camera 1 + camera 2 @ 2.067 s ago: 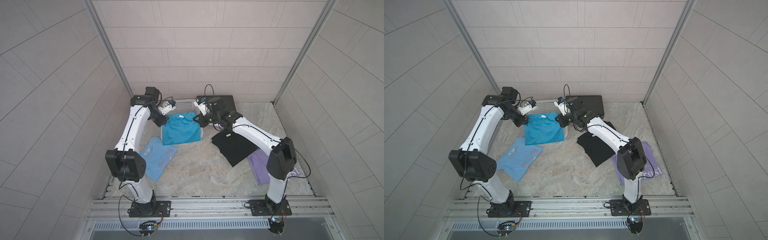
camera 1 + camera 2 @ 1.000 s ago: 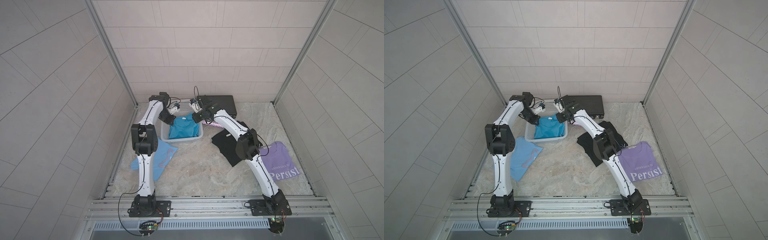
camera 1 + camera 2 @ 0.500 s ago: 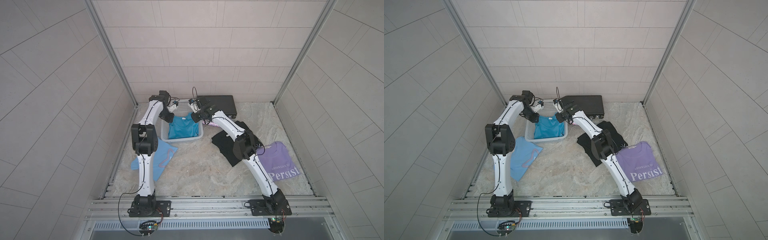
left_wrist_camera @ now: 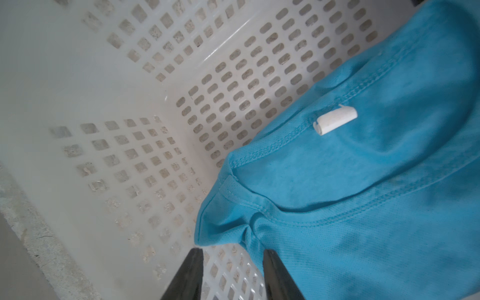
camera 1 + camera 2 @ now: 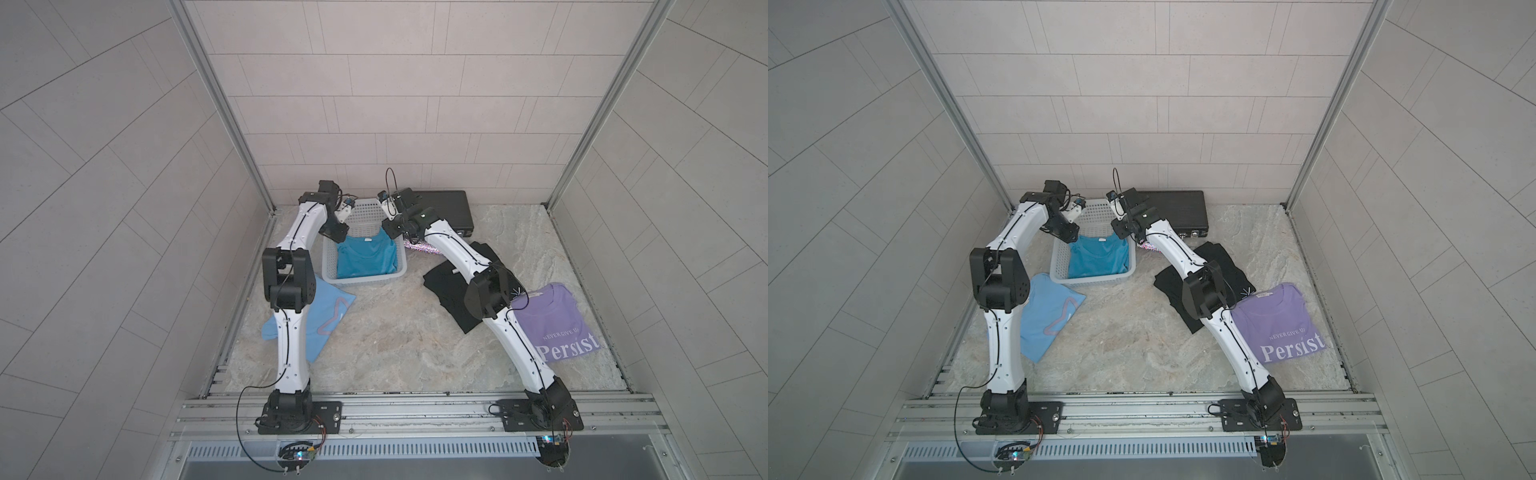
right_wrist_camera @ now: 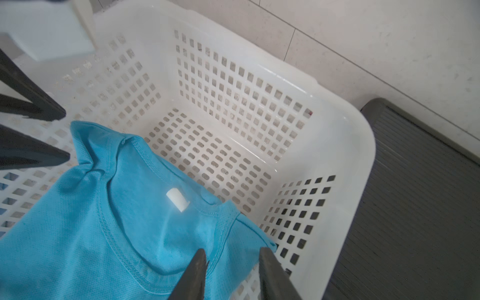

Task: Put the folded t-shirts into the basket
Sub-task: Place the T-shirt in the bin, then move the T-shirt to the center of the board.

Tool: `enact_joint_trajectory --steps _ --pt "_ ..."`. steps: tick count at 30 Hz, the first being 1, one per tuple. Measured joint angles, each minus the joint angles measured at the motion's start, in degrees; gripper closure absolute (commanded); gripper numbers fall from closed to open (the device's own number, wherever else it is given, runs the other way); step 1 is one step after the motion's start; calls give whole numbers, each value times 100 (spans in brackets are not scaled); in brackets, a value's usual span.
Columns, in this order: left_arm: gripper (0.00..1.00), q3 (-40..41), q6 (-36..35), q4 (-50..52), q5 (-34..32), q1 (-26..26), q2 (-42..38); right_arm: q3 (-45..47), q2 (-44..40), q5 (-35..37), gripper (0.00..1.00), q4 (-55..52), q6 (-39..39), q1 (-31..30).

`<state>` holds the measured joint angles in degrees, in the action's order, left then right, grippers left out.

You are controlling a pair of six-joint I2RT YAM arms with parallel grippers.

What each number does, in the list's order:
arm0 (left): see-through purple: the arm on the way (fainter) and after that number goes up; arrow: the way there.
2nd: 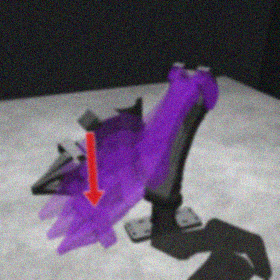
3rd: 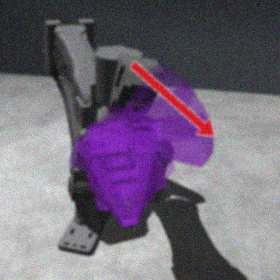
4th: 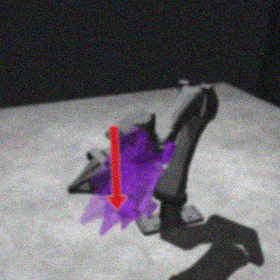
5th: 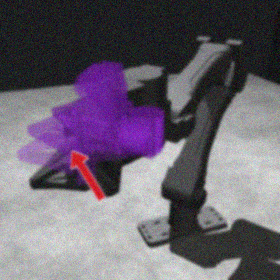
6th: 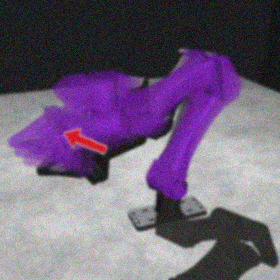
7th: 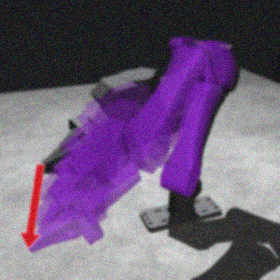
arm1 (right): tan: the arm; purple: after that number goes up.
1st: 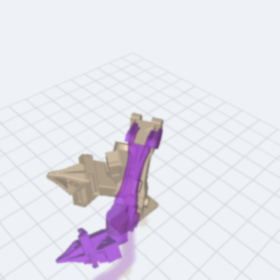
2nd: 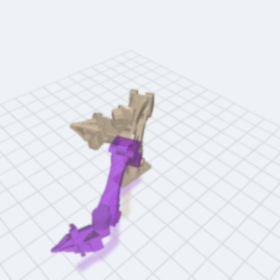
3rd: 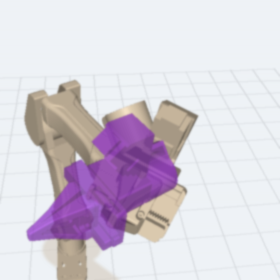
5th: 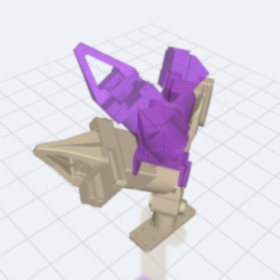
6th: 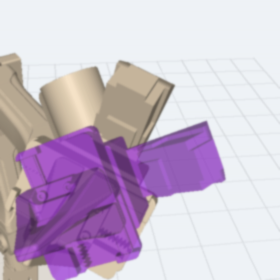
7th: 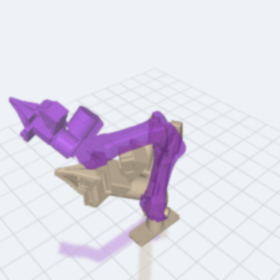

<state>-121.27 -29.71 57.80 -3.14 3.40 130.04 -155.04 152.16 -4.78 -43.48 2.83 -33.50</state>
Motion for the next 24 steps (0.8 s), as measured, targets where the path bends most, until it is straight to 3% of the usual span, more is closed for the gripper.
enact_joint_trajectory --steps 6,14,19,24 --pt "48 660 179 -234 310 0 -833 166 -247 -428 53 -372 127 13" --pt "41 2356 343 -807 603 -190 -2758 2293 -2245 -1198 38 -568 323 -4" --pt "40 3759 435 -898 979 -1021 -3950 4004 -3904 -1609 28 -398 535 -92" --pt "37 5322 72 -863 1132 -1611 -4896 5668 -5139 -1884 26 -168 824 -142"
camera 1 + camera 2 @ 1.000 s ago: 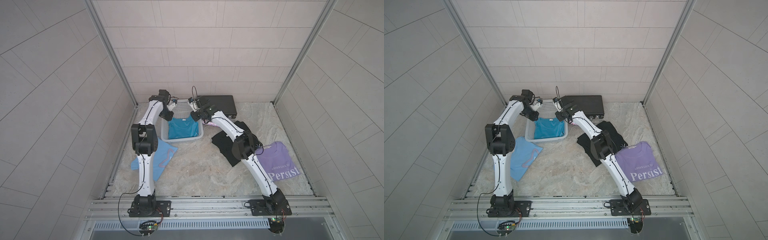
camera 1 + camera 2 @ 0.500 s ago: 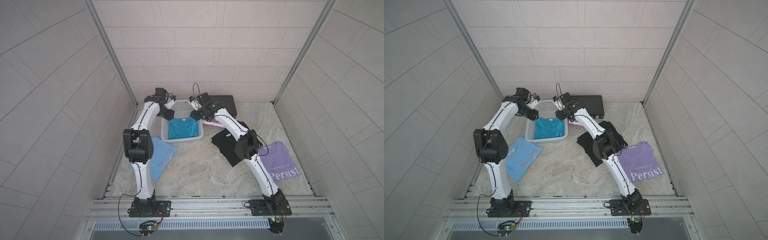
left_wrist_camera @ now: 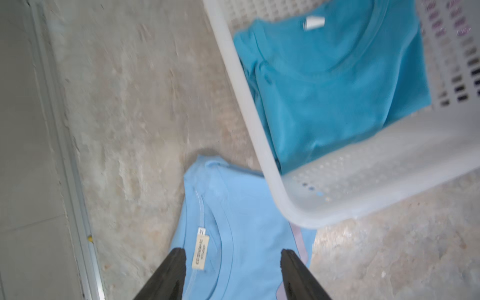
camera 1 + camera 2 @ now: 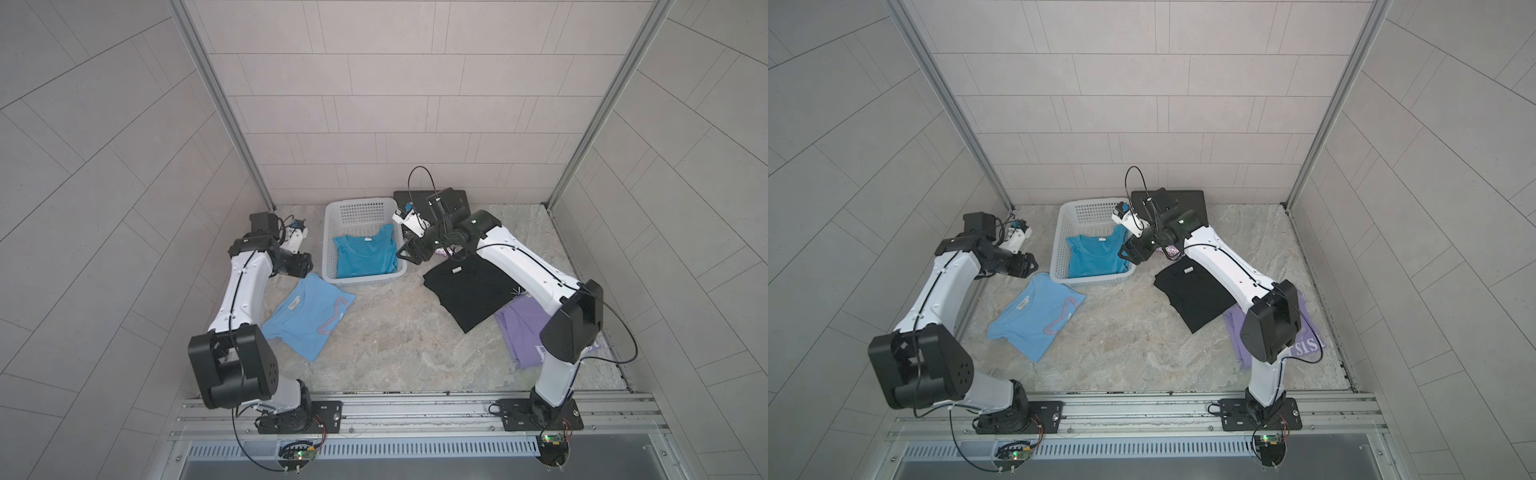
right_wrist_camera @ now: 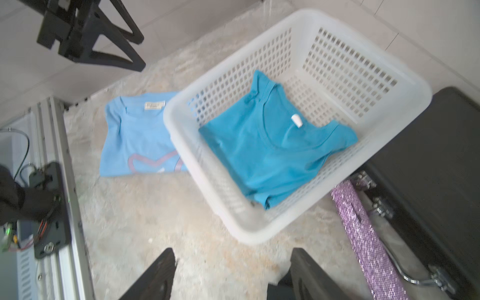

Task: Put the folded t-shirts into the basket
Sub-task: Move the T-shirt to the center of the board.

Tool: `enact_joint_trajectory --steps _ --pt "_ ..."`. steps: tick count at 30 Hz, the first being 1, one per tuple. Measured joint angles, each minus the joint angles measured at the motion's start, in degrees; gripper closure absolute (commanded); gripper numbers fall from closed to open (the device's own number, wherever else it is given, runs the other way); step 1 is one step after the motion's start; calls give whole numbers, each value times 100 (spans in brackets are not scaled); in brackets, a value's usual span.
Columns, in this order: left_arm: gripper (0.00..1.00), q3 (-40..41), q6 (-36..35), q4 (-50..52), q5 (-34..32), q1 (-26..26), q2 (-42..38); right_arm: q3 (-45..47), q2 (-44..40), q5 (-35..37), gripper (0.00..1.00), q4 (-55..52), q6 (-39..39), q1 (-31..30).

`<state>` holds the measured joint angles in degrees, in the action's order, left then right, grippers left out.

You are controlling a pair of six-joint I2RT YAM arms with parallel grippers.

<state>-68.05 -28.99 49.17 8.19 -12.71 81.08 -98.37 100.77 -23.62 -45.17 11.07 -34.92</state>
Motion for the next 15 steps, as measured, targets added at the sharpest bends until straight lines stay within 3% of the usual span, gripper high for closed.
enact_joint_trajectory --steps 3,7,15 --pt "36 960 -225 20 225 107 -595 715 -393 -76 26 66 122 4" --pt "37 1864 -382 -116 275 575 -1121 1021 -455 -125 26 129 192 7" --pt "42 2507 -393 -844 -345 1777 -848 1045 -455 -76 26 232 271 7"
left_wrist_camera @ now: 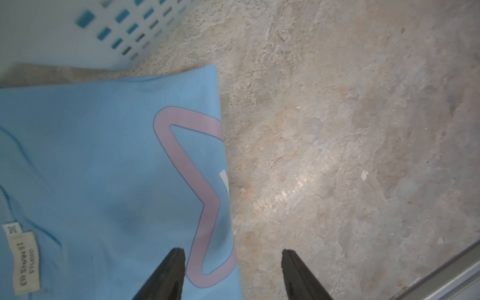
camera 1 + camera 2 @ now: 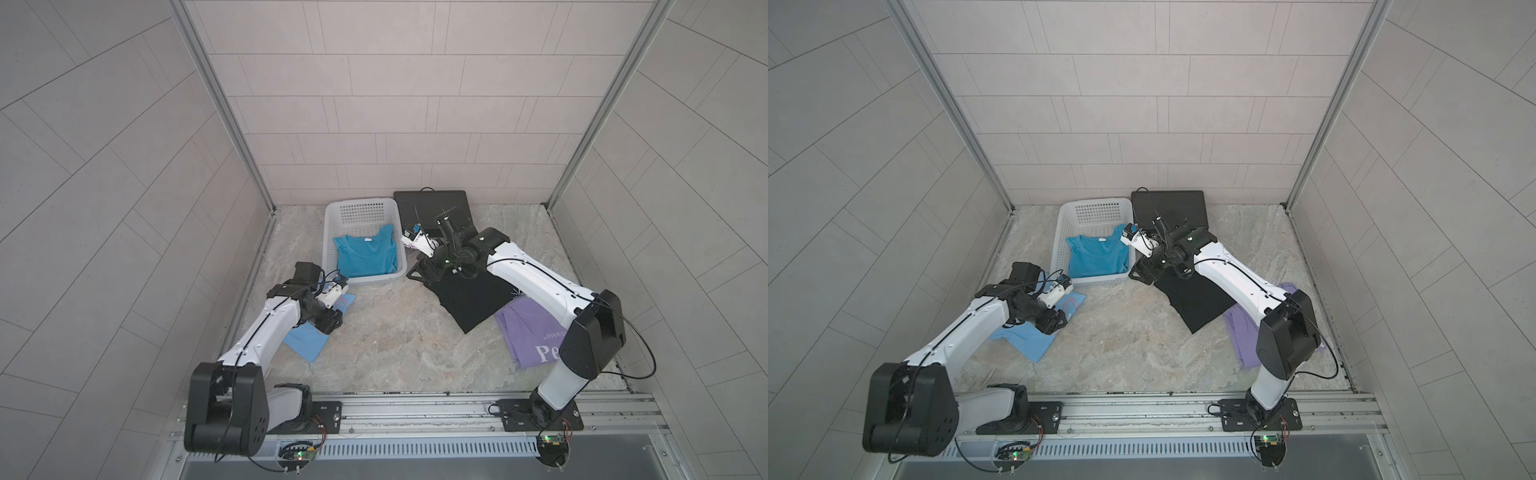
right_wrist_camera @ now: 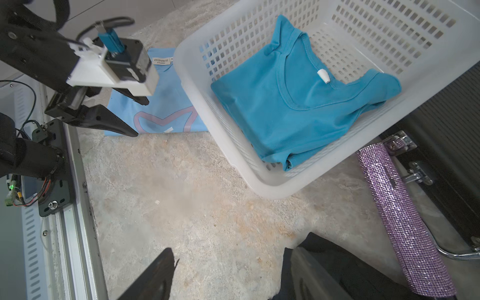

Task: Put the folded t-shirts into the basket
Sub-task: Move the T-shirt to the center of the board.

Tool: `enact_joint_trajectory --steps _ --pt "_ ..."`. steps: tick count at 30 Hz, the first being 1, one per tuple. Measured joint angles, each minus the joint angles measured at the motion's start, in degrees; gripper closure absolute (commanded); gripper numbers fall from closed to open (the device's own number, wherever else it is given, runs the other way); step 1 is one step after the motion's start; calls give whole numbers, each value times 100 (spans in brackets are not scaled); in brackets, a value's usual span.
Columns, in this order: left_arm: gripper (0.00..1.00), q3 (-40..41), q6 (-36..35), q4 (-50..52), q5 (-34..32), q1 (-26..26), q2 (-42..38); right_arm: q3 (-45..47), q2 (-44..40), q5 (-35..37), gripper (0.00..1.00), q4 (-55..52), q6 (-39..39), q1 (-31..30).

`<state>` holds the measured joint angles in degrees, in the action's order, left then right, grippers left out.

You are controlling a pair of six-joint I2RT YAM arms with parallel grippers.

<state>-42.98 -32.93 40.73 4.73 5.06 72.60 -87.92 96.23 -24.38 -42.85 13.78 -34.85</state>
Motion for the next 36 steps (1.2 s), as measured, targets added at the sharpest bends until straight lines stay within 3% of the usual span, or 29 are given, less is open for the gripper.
enact_joint_trajectory --steps 12,20,28,36 --pt "54 -136 153 -809 -859 675 1233 118 0 17 26 46 44 114" --pt "78 -181 157 -1075 -1189 765 1432 188 -2 -31 26 90 44 149" --pt "90 2 39 -1174 -1292 861 1246 188 -2 -35 26 90 72 149" --pt "92 723 -483 -702 -1021 1054 157 188 -2 -55 26 87 101 223"
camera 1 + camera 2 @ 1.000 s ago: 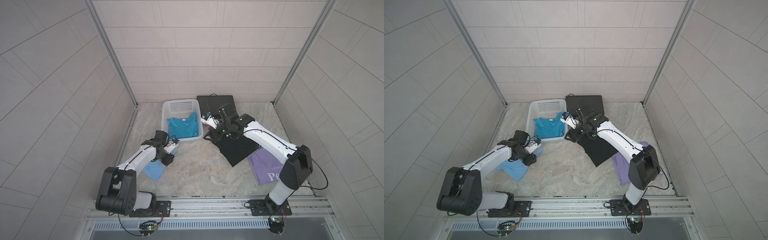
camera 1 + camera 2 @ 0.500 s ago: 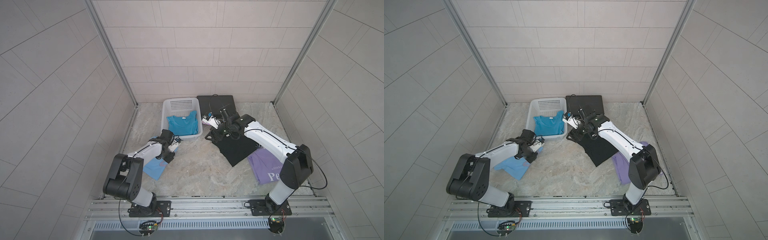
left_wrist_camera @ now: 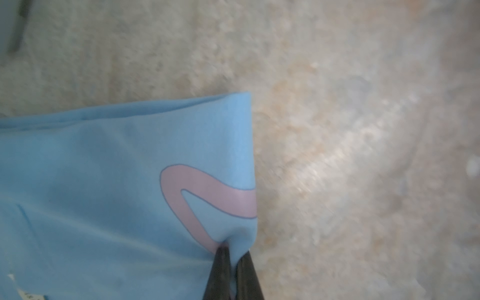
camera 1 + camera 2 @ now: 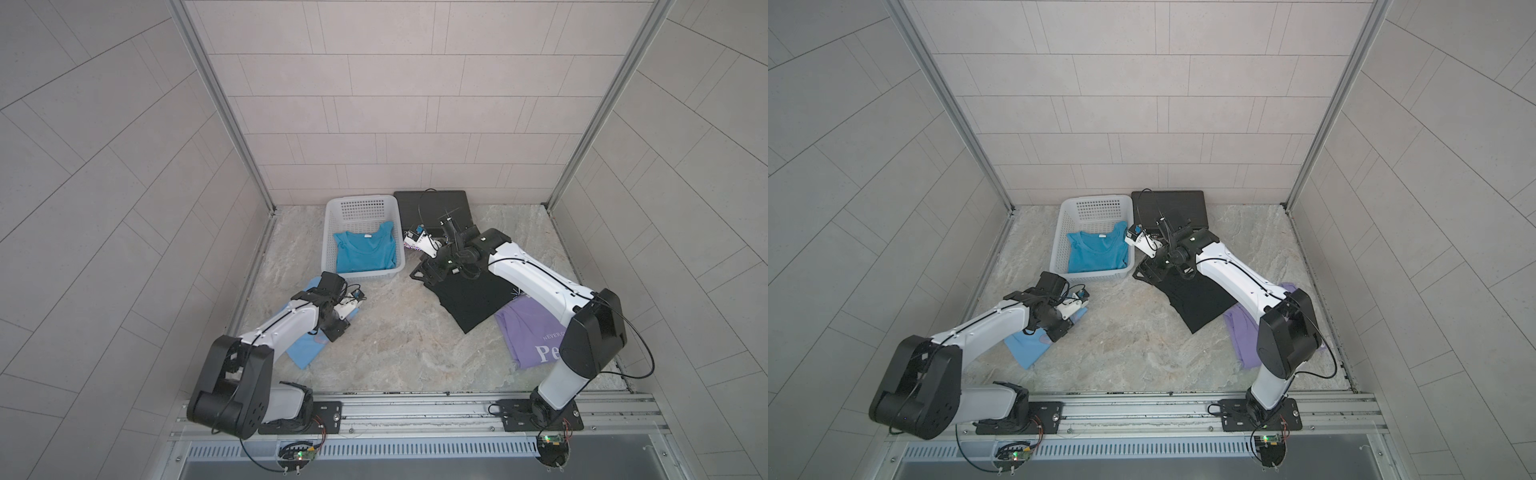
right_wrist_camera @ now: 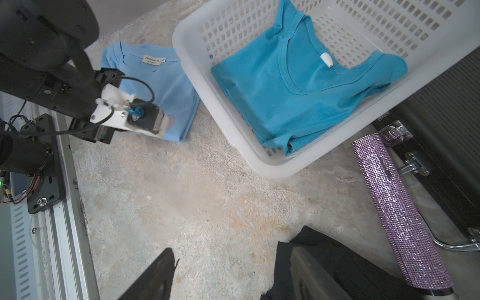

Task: Put the folded t-shirts into the basket
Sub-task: Move the T-shirt to the center of the board.

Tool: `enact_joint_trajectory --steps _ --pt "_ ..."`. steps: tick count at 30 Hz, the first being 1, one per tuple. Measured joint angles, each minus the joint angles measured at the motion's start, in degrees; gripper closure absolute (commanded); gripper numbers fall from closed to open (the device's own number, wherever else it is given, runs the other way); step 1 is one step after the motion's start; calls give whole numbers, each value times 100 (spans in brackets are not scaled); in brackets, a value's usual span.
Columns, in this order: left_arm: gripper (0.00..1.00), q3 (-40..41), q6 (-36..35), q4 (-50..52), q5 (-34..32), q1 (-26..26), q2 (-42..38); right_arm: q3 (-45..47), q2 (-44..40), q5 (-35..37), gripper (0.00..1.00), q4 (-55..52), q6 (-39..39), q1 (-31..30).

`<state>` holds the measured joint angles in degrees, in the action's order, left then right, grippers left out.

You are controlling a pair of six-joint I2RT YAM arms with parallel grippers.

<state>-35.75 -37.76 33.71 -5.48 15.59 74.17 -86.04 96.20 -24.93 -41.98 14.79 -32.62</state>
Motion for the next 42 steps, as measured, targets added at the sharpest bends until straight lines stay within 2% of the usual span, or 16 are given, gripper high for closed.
enact_joint_trajectory --steps 4,8,12,17,20,25,29,32,35,39,42 --pt "92 46 -385 374 339 455 -459 0 9 -299 26 -17 -94 389" --pt "92 -33 -625 522 586 1338 -424 -50 107 -581 26 -162 -245 964" --pt "92 -455 -769 553 577 2271 249 68 127 -518 26 -308 -267 1228" --pt "89 -1346 -835 485 -2 3373 1528 531 109 -358 26 -413 -306 1255" --pt "81 -1655 -872 433 -269 3807 1832 734 107 -315 26 -459 -354 1329" --pt "54 -1692 -833 542 -302 4039 1650 1049 98 -437 26 -404 -455 1390" --pt "43 -1692 -601 802 -308 3967 1091 1209 98 -621 26 -302 -535 1244" --pt "35 -1694 -339 1036 -164 3633 579 1274 105 -706 26 -61 -640 905" --pt "23 -1633 -133 1185 175 2658 -11 1510 109 -748 26 487 -1001 553" --pt "21 -1241 114 1115 503 981 -767 2312 107 -732 26 1803 -1921 289" --pt "17 -874 299 1108 662 66 -1012 2935 114 -568 26 2684 -2549 122"
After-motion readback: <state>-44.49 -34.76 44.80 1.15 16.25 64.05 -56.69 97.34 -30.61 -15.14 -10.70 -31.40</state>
